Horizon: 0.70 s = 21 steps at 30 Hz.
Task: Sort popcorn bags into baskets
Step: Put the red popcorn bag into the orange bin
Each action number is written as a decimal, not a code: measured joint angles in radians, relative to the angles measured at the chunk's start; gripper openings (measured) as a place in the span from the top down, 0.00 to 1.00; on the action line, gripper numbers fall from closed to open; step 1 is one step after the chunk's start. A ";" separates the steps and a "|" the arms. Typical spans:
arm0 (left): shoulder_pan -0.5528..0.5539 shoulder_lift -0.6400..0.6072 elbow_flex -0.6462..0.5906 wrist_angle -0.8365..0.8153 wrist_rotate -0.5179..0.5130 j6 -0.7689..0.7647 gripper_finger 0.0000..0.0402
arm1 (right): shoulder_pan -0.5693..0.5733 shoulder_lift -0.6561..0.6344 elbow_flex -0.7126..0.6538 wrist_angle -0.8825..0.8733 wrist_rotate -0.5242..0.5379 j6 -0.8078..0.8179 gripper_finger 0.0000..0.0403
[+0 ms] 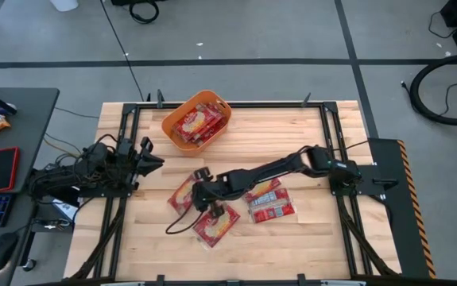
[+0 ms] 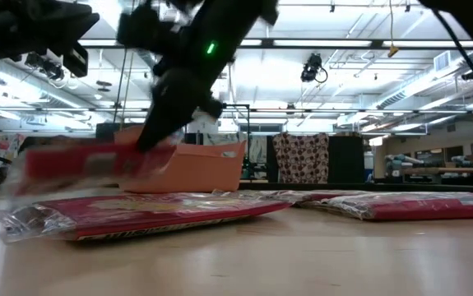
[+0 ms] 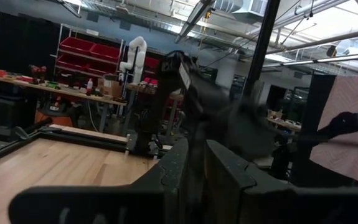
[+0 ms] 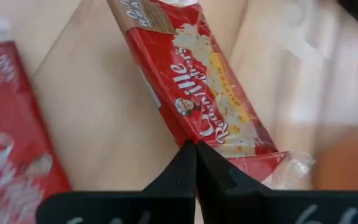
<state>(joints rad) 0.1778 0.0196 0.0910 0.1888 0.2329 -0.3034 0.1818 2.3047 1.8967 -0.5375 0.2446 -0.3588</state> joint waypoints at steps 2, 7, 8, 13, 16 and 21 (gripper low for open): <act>-0.004 0.000 0.000 0.003 0.000 0.000 0.86 | 0.006 -0.038 0.001 -0.061 0.026 0.007 0.99; -0.004 0.000 0.000 0.009 0.000 0.000 0.86 | 0.016 -0.138 0.001 -0.180 0.107 0.024 0.99; -0.004 0.000 0.000 0.009 0.000 0.000 0.86 | 0.016 -0.158 0.001 -0.196 0.125 0.027 0.99; -0.004 0.000 0.000 0.009 0.000 0.001 0.86 | 0.010 -0.229 0.001 -0.255 0.194 0.045 1.00; -0.004 0.000 0.000 0.009 -0.003 0.001 0.86 | 0.000 -0.257 0.003 -0.274 0.233 0.040 1.00; -0.004 0.000 0.000 0.009 -0.005 0.002 0.86 | -0.024 -0.276 0.003 -0.297 0.287 0.008 1.00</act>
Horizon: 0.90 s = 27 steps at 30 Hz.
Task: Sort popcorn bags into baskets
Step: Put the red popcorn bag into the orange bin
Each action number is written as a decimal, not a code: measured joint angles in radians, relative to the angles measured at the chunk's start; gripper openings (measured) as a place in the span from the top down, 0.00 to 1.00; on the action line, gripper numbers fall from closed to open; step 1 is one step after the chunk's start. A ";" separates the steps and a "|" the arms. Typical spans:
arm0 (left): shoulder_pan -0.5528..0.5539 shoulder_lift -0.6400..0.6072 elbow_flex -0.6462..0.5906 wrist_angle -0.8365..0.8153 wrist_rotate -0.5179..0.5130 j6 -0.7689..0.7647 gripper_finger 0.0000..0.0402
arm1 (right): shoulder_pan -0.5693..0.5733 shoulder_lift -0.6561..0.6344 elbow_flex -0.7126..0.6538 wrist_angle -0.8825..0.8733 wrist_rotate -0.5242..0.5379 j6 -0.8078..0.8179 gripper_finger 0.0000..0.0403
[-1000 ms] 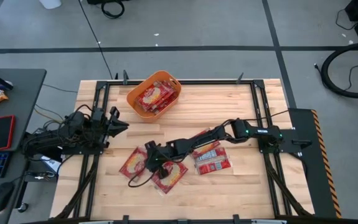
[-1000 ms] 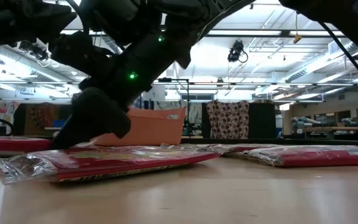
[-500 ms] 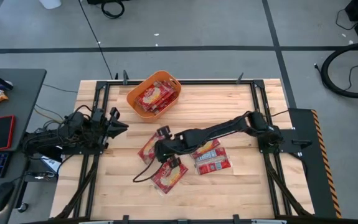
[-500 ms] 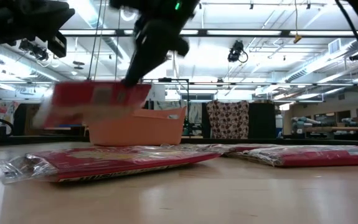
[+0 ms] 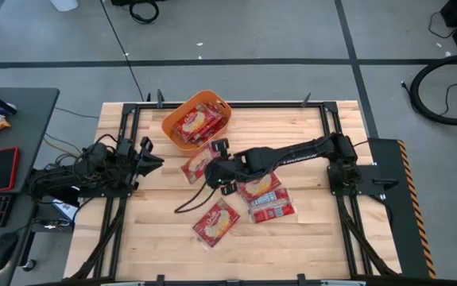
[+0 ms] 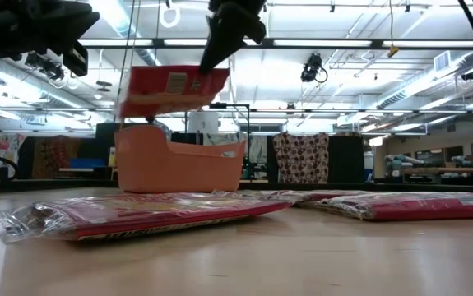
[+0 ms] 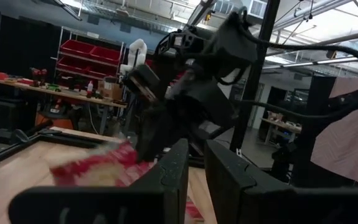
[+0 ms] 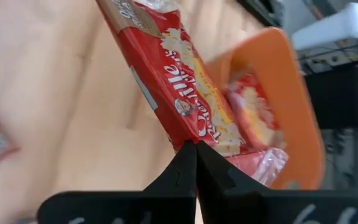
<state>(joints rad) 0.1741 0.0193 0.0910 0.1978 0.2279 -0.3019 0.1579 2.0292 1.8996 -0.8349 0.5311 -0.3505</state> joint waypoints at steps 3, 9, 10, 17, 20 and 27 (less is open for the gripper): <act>0.000 0.000 0.000 0.000 -0.007 0.001 0.86 | -0.010 -0.013 0.000 0.002 0.052 -0.026 1.00; 0.000 0.000 0.000 0.000 -0.007 0.001 0.86 | -0.051 -0.015 0.000 0.018 0.077 -0.056 1.00; 0.000 0.000 0.000 -0.001 -0.007 0.001 0.86 | -0.058 -0.015 0.000 0.021 0.079 -0.061 1.00; 0.000 0.000 0.000 -0.001 -0.012 0.003 0.86 | -0.123 -0.014 0.000 0.056 0.105 -0.135 1.00; 0.000 0.000 0.000 -0.001 -0.018 0.002 0.86 | -0.185 -0.003 0.000 0.078 0.069 -0.162 1.00; 0.000 0.000 0.000 0.003 -0.018 0.000 0.86 | -0.312 -0.002 -0.069 0.246 -0.068 -0.221 1.00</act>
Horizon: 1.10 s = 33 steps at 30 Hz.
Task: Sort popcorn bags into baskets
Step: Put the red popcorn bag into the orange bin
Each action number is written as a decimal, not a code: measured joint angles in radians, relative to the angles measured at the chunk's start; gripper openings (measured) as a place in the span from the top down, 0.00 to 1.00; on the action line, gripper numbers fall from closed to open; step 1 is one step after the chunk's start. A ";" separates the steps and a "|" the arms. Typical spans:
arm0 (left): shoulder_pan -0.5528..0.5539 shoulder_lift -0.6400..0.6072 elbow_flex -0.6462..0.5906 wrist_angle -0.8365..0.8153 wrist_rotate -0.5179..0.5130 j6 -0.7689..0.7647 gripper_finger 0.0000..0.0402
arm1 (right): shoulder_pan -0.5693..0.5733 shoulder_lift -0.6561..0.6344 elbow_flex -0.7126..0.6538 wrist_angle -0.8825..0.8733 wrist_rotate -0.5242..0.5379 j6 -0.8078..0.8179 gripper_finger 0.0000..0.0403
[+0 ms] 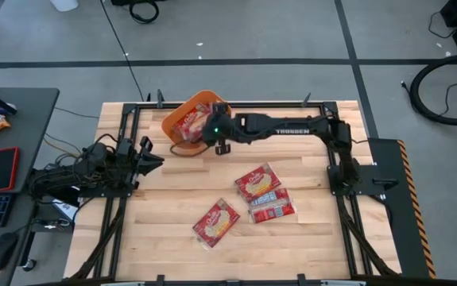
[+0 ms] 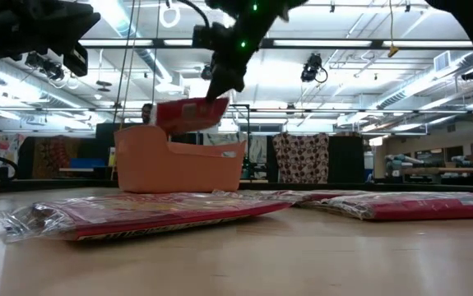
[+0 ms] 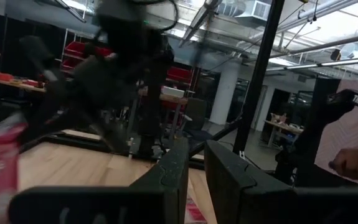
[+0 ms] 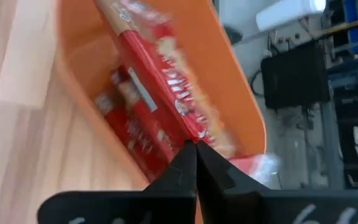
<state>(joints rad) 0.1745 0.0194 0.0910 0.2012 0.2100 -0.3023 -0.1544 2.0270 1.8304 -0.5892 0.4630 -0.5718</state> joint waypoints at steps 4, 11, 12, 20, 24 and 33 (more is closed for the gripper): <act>0.000 0.000 0.000 -0.002 0.000 0.000 0.86 | -0.057 0.000 -0.078 0.159 -0.075 -0.056 1.00; 0.000 0.000 0.000 -0.004 0.000 -0.001 0.86 | -0.135 0.000 -0.214 0.477 -0.165 -0.085 0.95; 0.000 0.000 0.000 -0.004 0.000 0.000 0.86 | -0.143 0.000 -0.228 0.510 -0.172 -0.075 0.94; 0.000 0.000 0.000 -0.014 0.000 0.001 0.86 | -0.164 0.000 -0.224 0.390 -0.180 0.117 0.79; 0.000 0.000 0.000 -0.014 0.000 0.003 0.86 | -0.121 0.000 -0.145 0.209 -0.166 0.178 0.74; 0.000 0.000 0.000 -0.013 0.000 0.011 0.86 | 0.021 0.000 -0.038 0.005 -0.178 0.220 0.72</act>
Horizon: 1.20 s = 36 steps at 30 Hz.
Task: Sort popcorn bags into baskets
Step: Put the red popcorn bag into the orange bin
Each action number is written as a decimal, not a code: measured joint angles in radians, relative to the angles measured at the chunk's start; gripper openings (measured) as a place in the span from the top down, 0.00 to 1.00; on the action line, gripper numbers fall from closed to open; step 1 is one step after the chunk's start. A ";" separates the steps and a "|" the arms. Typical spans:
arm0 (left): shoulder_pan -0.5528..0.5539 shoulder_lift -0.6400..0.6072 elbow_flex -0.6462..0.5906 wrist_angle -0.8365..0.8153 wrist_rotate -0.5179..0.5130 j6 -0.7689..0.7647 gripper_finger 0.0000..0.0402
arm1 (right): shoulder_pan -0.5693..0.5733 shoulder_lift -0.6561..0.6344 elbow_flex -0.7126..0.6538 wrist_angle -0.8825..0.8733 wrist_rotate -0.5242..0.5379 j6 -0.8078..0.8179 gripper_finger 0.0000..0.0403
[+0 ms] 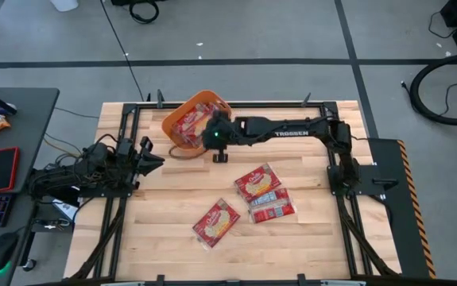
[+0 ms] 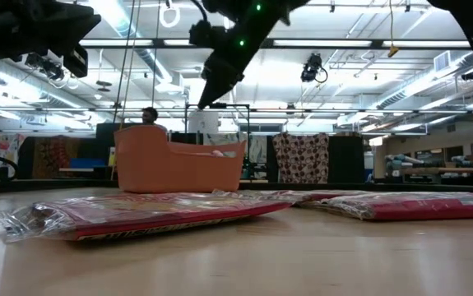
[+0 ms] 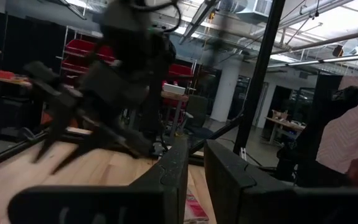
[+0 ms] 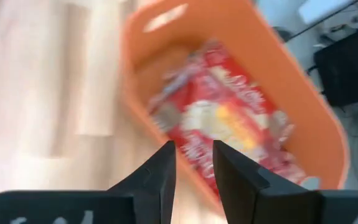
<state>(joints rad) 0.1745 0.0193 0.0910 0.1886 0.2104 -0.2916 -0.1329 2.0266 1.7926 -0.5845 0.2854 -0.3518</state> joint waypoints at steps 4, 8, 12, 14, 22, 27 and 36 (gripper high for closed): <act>0.000 0.000 0.000 0.000 0.000 -0.004 0.86 | 0.044 0.000 0.018 -0.132 -0.046 0.121 0.72; 0.000 0.000 0.000 0.000 0.000 -0.005 0.86 | 0.074 0.000 0.018 -0.294 -0.095 0.231 0.72; 0.000 0.000 0.000 0.000 0.000 -0.011 0.86 | 0.101 0.000 0.018 -0.400 -0.126 0.314 0.69; 0.000 0.000 0.000 0.000 0.000 -0.011 0.86 | 0.121 -0.001 0.007 -0.433 -0.142 0.348 0.66; 0.000 0.000 0.000 0.001 0.000 -0.011 0.86 | 0.229 -0.001 -0.104 -0.383 -0.139 0.597 0.54; 0.000 0.000 0.000 0.001 0.000 -0.011 0.86 | 0.305 -0.001 -0.176 -0.258 0.010 0.734 0.53; 0.000 0.000 0.000 0.001 0.000 -0.011 0.86 | 0.353 0.000 -0.349 -0.023 0.173 0.847 0.53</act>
<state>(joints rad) 0.1743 0.0196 0.0910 0.1900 0.2104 -0.3031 0.2203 2.0262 1.4438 -0.6078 0.4584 0.4954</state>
